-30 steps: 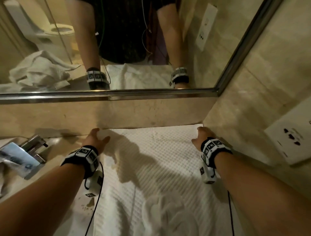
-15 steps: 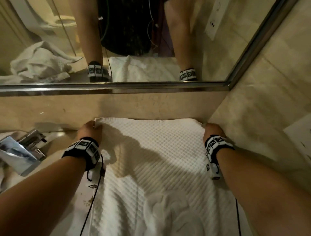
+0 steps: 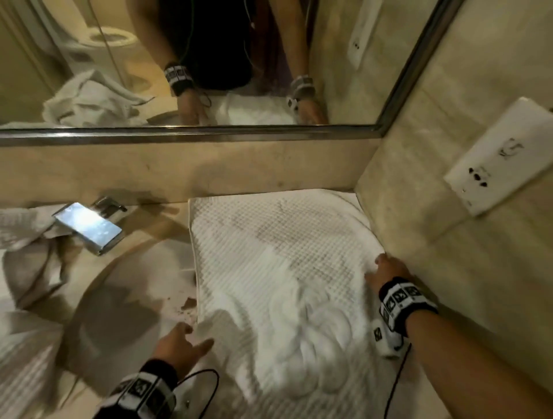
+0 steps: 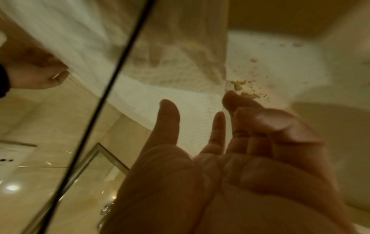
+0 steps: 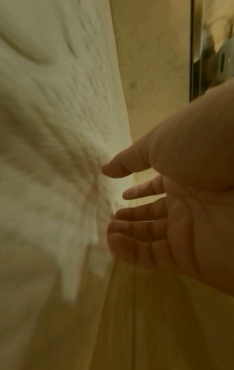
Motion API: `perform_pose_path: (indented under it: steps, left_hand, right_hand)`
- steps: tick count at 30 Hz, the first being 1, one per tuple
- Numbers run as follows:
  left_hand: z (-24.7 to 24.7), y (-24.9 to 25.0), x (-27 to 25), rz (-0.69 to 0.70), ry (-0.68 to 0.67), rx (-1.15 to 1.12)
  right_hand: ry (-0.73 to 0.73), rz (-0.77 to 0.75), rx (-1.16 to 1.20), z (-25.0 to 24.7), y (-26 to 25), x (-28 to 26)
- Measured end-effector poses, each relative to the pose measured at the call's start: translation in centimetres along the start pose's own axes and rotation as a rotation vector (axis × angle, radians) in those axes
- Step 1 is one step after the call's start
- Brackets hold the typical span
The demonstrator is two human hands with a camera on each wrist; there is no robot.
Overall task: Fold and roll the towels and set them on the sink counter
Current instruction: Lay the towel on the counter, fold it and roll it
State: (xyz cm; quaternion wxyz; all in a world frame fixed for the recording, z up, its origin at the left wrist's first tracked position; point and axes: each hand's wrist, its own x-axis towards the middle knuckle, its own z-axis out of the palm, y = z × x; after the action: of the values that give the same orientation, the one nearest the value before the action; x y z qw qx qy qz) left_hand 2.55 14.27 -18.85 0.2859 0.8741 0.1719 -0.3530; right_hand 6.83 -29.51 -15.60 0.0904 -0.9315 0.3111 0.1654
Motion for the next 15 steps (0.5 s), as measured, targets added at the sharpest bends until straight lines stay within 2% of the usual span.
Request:
perform_pose_path:
  steps: [4,8,11,15]
  left_hand:
    - [1.7,-2.8,-3.4,0.048,-0.056,0.128]
    - [3.1,-3.9,-6.4,0.096,-0.053,0.164]
    - [4.1,-4.6,-7.8,0.129,0.017,0.034]
    - [5.0,-5.2,-8.9,0.138,0.081,-0.155]
  right_hand:
    - [-0.08,0.138,0.014,2.1,3.2,-7.0]
    - [-0.037,0.261,-0.029,4.1,6.1,-12.6]
    - [-0.02,0.31,0.035,5.0,7.8,-15.1]
    - [-0.014,0.301,0.085,5.4,8.5,-16.6]
